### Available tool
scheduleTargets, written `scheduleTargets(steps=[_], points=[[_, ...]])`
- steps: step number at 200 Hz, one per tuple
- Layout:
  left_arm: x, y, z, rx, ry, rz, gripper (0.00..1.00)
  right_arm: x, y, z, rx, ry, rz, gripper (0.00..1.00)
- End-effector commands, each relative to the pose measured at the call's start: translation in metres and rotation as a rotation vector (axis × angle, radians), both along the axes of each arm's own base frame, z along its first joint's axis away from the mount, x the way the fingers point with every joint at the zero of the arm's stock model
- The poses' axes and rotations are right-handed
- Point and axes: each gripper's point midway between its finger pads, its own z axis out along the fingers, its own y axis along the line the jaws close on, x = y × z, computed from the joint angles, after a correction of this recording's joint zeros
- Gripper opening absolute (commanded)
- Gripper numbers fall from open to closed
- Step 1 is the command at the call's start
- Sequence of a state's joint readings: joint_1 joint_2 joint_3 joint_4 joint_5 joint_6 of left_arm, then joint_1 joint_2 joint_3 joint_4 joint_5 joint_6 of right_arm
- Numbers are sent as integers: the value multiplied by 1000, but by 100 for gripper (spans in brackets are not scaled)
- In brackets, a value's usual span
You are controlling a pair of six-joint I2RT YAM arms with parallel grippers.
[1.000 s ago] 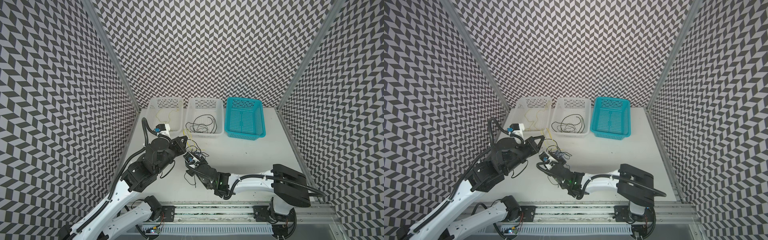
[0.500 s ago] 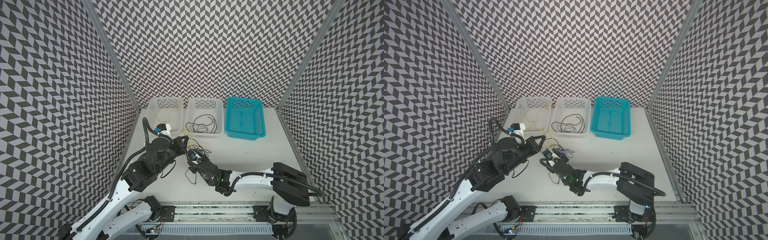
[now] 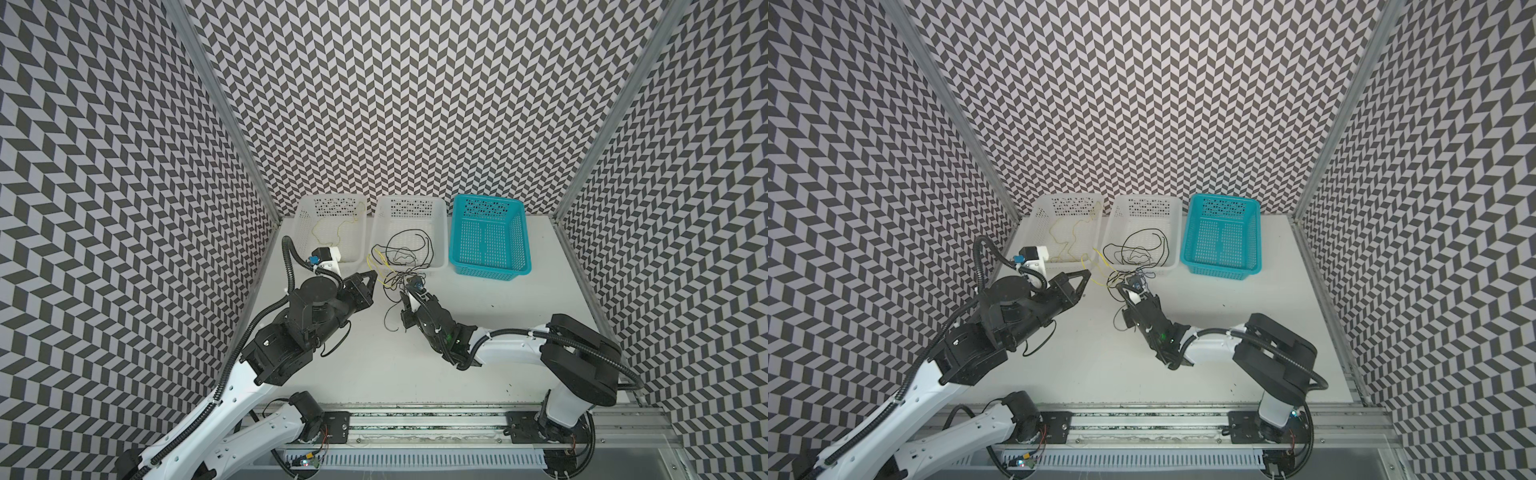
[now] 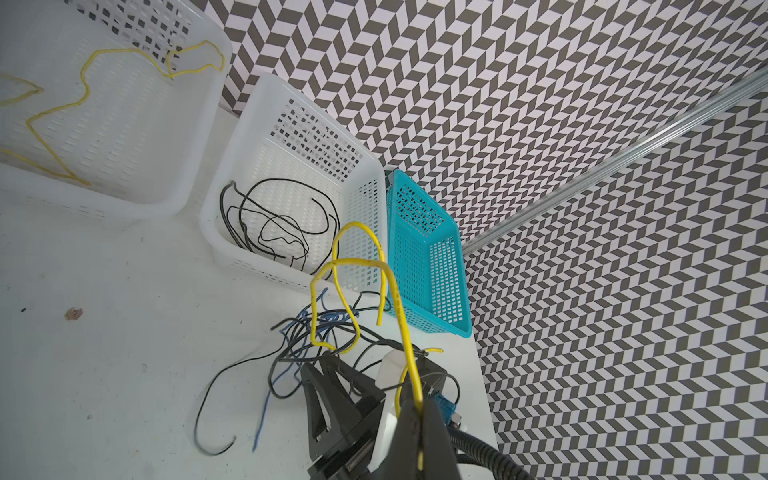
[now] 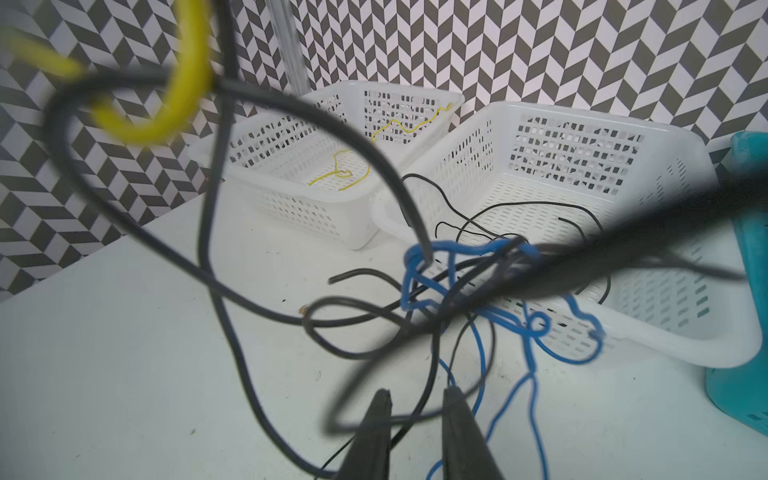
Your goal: Untangle the cables
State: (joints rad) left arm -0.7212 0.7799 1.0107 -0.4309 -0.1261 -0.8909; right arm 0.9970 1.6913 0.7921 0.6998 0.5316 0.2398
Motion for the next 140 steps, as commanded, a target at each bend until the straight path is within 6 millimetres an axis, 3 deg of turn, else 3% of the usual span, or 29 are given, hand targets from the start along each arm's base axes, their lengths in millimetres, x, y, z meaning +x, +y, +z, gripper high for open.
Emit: scheduleTargets(steps=[1, 42, 109, 140], points=[[-5, 14, 25, -18, -61, 43, 0, 1, -21, 13, 143, 13, -58, 14], [-8, 27, 26, 34, -80, 77, 0, -4, -62, -1, 172, 46, -113, 0], [-10, 43, 31, 124, -114, 119, 0, -12, -116, 4, 159, 64, -173, 0], [-9, 32, 25, 124, -94, 71, 0, -19, -102, 27, 149, 67, -42, 4]])
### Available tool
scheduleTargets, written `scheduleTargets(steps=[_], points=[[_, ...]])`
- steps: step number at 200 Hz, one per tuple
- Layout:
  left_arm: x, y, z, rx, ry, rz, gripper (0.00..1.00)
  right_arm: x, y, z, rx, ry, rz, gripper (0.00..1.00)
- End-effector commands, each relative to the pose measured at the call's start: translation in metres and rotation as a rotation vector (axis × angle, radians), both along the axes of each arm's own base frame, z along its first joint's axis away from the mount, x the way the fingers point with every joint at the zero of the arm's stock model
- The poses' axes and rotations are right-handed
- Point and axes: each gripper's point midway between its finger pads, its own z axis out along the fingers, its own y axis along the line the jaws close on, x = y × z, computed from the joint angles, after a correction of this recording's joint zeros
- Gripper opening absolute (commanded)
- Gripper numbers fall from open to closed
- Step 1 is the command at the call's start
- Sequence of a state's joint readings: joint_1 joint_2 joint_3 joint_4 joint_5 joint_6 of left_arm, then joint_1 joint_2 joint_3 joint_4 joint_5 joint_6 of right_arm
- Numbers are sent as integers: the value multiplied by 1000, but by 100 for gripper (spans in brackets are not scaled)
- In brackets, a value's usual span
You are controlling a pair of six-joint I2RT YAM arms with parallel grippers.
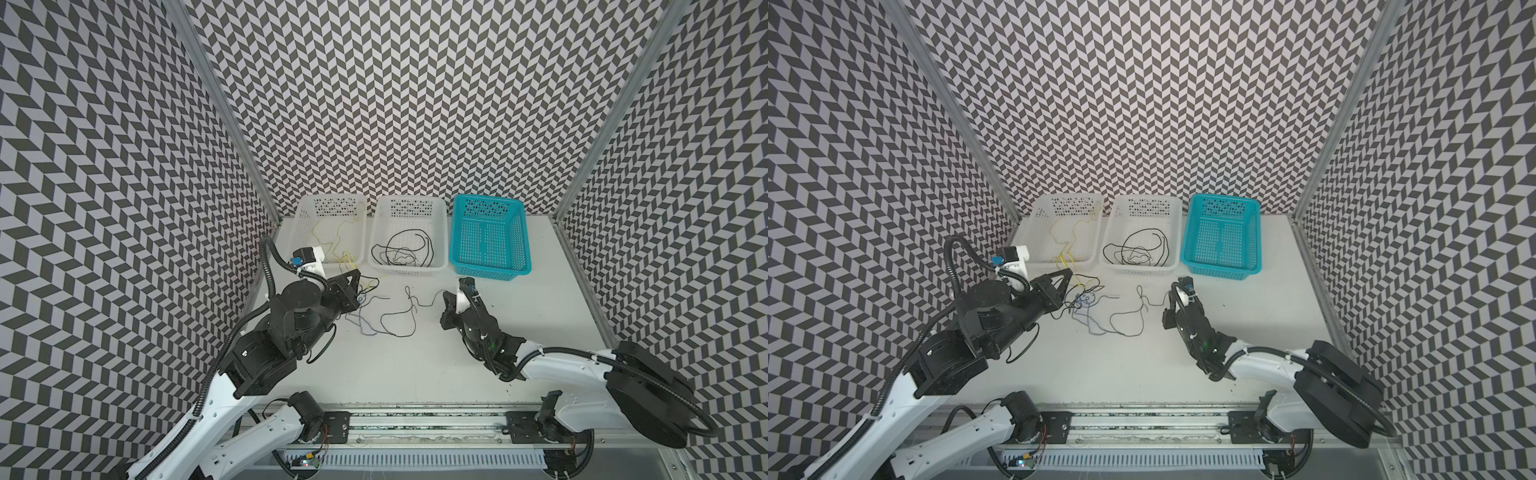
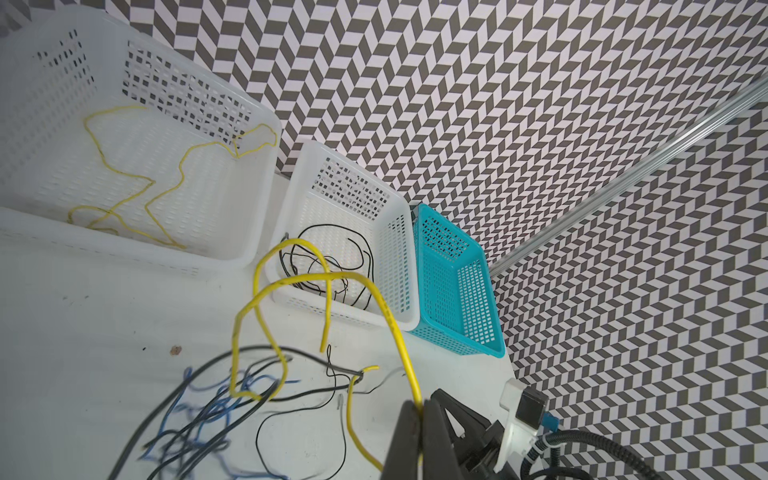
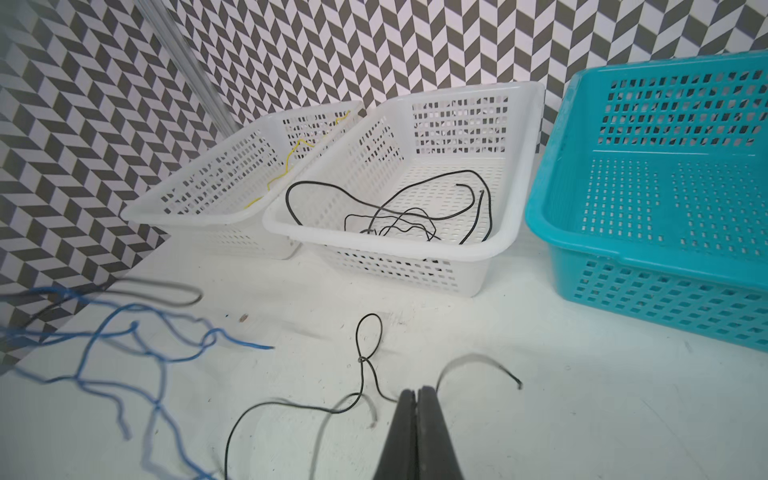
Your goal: Untangle the cables
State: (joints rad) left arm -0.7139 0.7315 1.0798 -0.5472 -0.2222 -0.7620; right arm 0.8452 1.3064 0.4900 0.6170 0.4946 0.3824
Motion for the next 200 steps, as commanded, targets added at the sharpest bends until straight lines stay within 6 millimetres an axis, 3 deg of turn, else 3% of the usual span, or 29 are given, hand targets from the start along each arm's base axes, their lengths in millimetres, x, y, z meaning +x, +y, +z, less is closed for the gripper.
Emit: scheduleTargets(steps=[1, 48, 90, 120, 172, 187, 200], points=[[-1, 0, 8, 1, -14, -9, 0, -8, 13, 18, 19, -2, 107, 5], [0, -28, 7, -54, -3, -130, 0, -30, 73, 58, 64, -108, 453, 34], [-1, -40, 5, -85, 15, -179, 0, -27, 95, 85, 231, -264, 524, 50], [0, -45, 1, -106, 33, -194, 0, -20, 110, 91, 269, -294, 551, 51], [1, -49, -1, -109, 39, -207, 0, -11, 116, 95, 275, -349, 529, 51], [1, -50, -1, -112, 39, -208, 0, -9, 120, 93, 288, -349, 536, 46], [1, -50, 0, -112, 38, -208, 0, -10, 123, 93, 298, -353, 546, 35]])
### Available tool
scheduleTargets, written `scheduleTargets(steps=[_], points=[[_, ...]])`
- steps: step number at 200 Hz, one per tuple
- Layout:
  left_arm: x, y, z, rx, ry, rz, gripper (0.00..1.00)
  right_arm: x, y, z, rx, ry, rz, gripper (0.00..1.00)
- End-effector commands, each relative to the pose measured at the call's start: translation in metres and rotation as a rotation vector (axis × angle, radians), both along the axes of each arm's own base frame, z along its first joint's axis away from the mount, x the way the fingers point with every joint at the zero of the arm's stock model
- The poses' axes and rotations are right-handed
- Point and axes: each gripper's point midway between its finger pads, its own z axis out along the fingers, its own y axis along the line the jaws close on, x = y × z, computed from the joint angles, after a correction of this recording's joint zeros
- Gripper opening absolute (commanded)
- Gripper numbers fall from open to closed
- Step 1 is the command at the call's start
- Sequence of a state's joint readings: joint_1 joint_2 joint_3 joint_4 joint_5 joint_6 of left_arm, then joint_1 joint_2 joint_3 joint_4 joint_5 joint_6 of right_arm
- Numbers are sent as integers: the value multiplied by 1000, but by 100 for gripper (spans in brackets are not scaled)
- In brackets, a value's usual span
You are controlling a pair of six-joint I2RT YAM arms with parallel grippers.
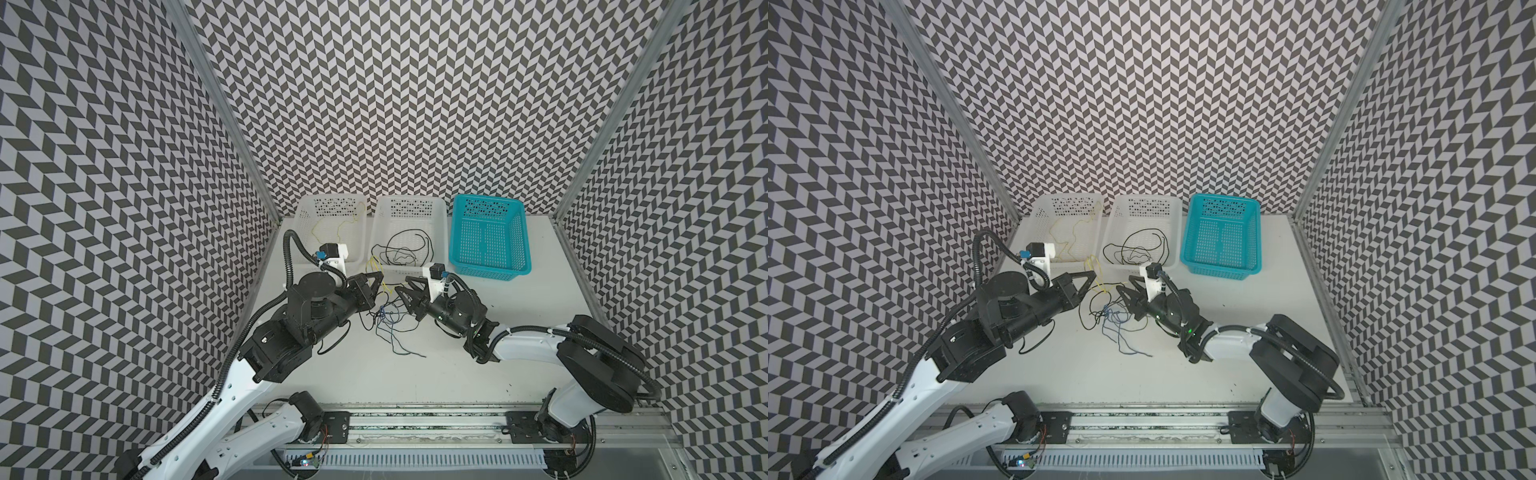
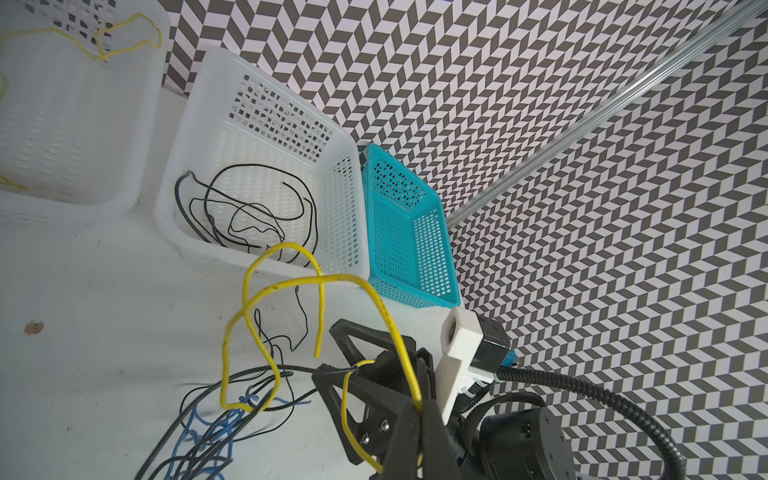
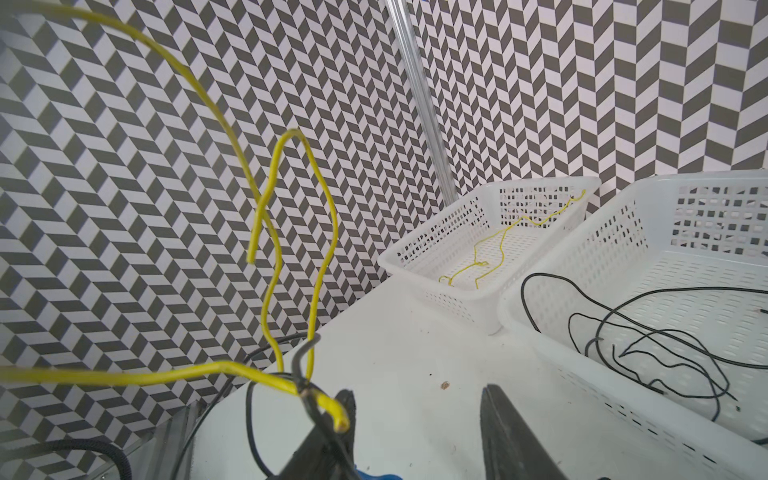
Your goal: Untangle the cables
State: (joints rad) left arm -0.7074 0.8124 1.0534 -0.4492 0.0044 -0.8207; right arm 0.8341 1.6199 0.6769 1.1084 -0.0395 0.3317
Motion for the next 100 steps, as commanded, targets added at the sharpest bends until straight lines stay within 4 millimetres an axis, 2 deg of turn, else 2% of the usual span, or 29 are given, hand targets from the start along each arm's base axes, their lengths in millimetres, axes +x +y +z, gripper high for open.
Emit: scheduleTargets(steps=[1, 15, 43, 74, 100], points=[[1, -1, 11, -39, -27, -2, 0, -4, 5, 25, 88, -75, 21, 34], [0, 0, 13, -37, -33, 0, 0, -5, 4, 24, 87, -77, 9, 19], [-3, 13, 13, 27, -46, 35, 0, -5, -11, 20, 41, -82, -56, 0], [-4, 40, 7, 141, -53, 110, 0, -7, -37, 15, -66, -84, -156, 0], [-3, 62, -1, 239, -32, 164, 0, -5, -72, 5, -132, -35, -277, 0]])
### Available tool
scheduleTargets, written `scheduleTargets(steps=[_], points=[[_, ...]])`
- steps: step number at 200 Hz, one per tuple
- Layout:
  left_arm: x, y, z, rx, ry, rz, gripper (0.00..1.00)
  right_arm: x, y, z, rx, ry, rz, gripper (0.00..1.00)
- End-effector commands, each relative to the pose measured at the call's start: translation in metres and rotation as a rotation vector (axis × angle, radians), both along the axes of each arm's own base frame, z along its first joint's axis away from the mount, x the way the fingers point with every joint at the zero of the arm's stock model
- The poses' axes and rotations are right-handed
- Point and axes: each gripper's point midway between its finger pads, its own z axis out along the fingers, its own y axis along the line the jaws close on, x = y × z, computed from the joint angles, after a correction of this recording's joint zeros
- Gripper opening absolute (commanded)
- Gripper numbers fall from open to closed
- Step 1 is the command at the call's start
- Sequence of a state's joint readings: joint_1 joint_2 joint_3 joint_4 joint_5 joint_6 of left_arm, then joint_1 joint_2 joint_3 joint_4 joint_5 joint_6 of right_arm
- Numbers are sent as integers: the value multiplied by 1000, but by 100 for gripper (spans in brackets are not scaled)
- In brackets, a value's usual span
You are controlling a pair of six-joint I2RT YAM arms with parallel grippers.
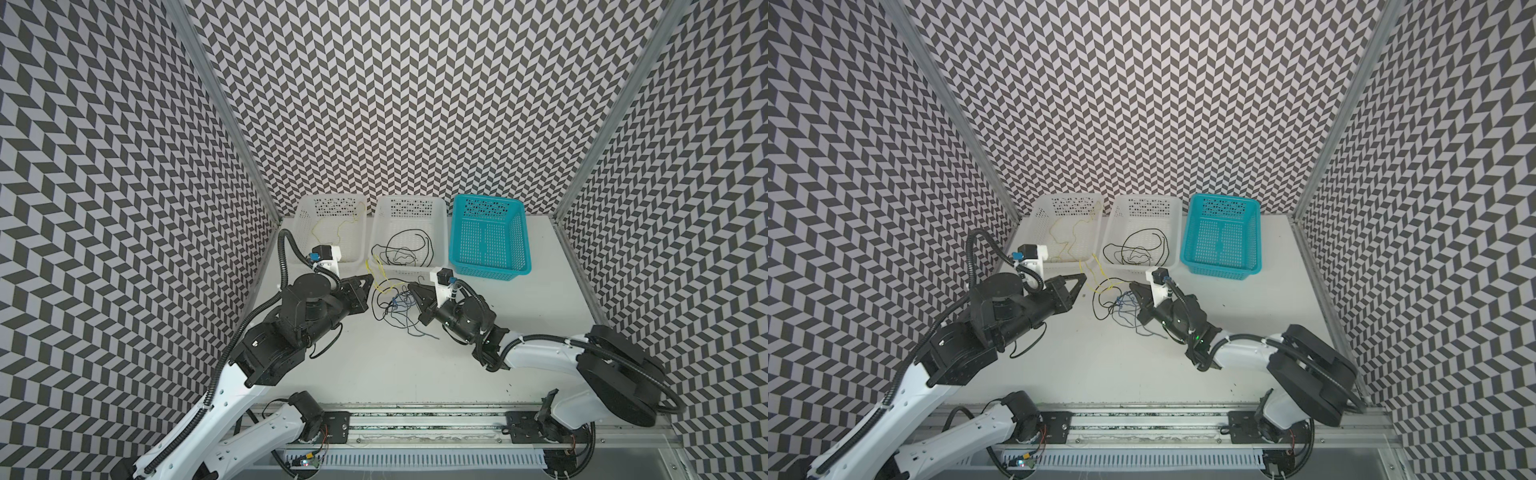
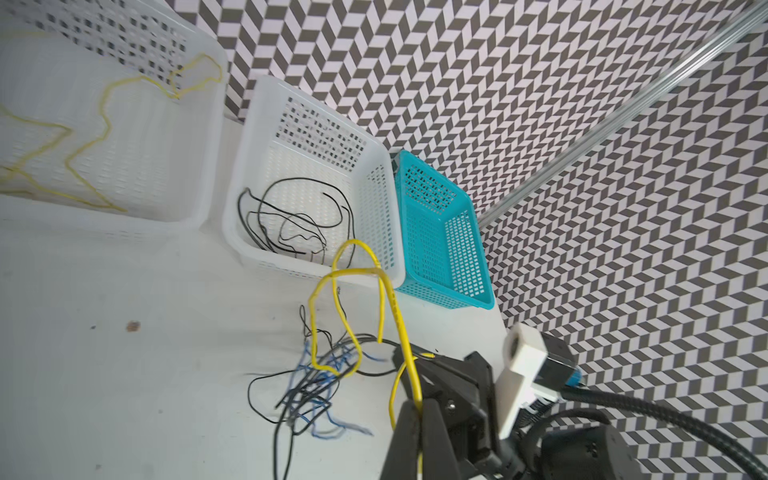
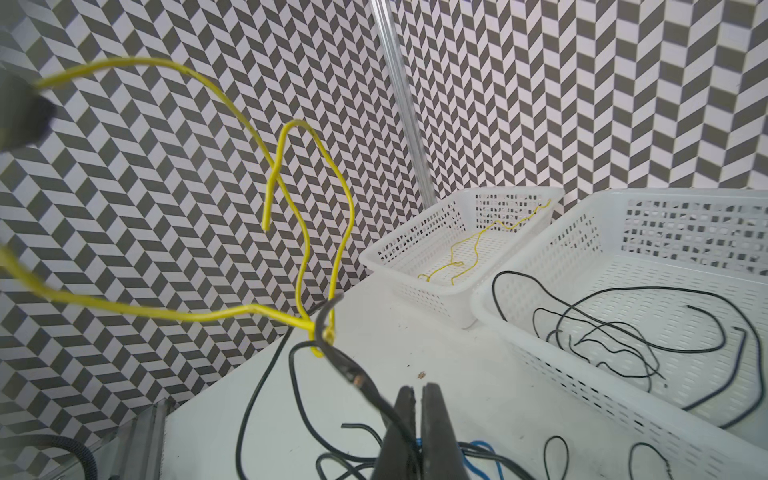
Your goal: Untangle the cables
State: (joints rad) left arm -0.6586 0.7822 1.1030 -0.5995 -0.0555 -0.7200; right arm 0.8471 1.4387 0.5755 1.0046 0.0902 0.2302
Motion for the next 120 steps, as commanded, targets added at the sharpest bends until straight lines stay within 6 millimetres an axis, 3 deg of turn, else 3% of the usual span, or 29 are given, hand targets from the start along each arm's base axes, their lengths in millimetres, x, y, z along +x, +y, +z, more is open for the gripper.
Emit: scheduleTargets(steps=[1, 44, 95, 120], points=[[-2, 31, 3, 109, -17, 83, 0, 6, -36, -3, -55, 6, -152, 0], [4, 55, -14, 205, 44, 112, 0, 13, -104, -6, -28, 115, -330, 0], [7, 77, -18, 265, 93, 131, 0, 18, -189, -15, 28, 287, -550, 0], [8, 77, -15, 269, 84, 126, 0, 17, -211, -20, 30, 330, -596, 0]])
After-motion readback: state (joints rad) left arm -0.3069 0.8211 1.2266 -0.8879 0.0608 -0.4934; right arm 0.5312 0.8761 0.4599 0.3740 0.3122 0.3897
